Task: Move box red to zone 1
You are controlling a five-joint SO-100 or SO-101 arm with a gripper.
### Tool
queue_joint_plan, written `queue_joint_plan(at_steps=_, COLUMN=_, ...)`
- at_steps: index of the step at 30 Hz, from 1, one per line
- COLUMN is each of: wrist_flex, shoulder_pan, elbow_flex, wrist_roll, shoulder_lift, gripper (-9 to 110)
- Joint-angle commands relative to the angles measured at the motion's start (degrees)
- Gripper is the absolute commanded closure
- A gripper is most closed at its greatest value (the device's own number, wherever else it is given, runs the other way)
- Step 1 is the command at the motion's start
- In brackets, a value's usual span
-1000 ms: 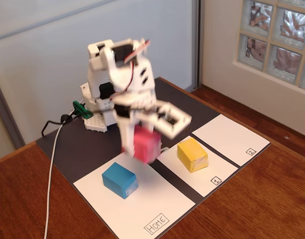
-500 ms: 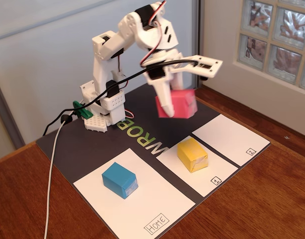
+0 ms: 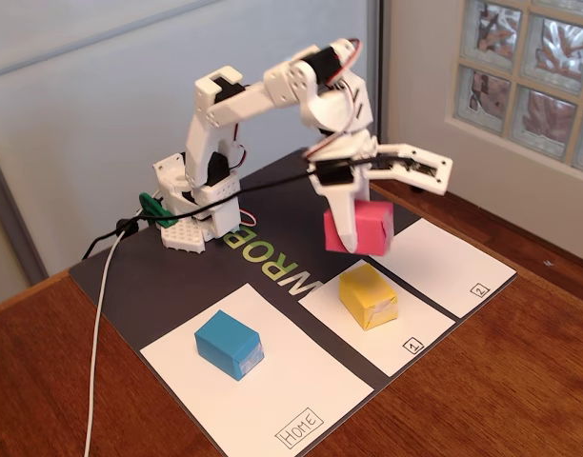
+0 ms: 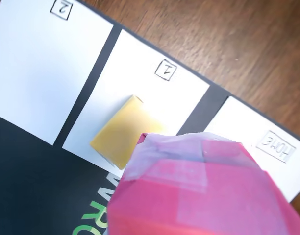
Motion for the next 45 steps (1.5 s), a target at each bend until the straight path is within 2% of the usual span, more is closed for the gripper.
queue_joint_plan(at_steps=1, wrist_flex=-1.1, shoulder_pan=-1.5, elbow_flex=-2.5, wrist_roll=-0.8, shoulder_lift=-1.1, gripper=102)
queue_joint_plan(at_steps=16, wrist_flex=-6.7, shoulder_pan=-1.9, elbow_flex=-2.7, wrist_roll=-5.3, shoulder_lift=-7.2, gripper=102)
queue_joint_plan(at_steps=31, wrist_flex=-6.2, shoulder_pan=5.5, elbow_flex=-31.8, wrist_roll=-11.4, shoulder_lift=-30.8, gripper=102)
queue_joint_plan(at_steps=45, wrist_flex=-5.6, shoulder_pan=3.0, elbow_flex=-38.8, wrist_roll=-11.4, shoulder_lift=-42.5, gripper=102)
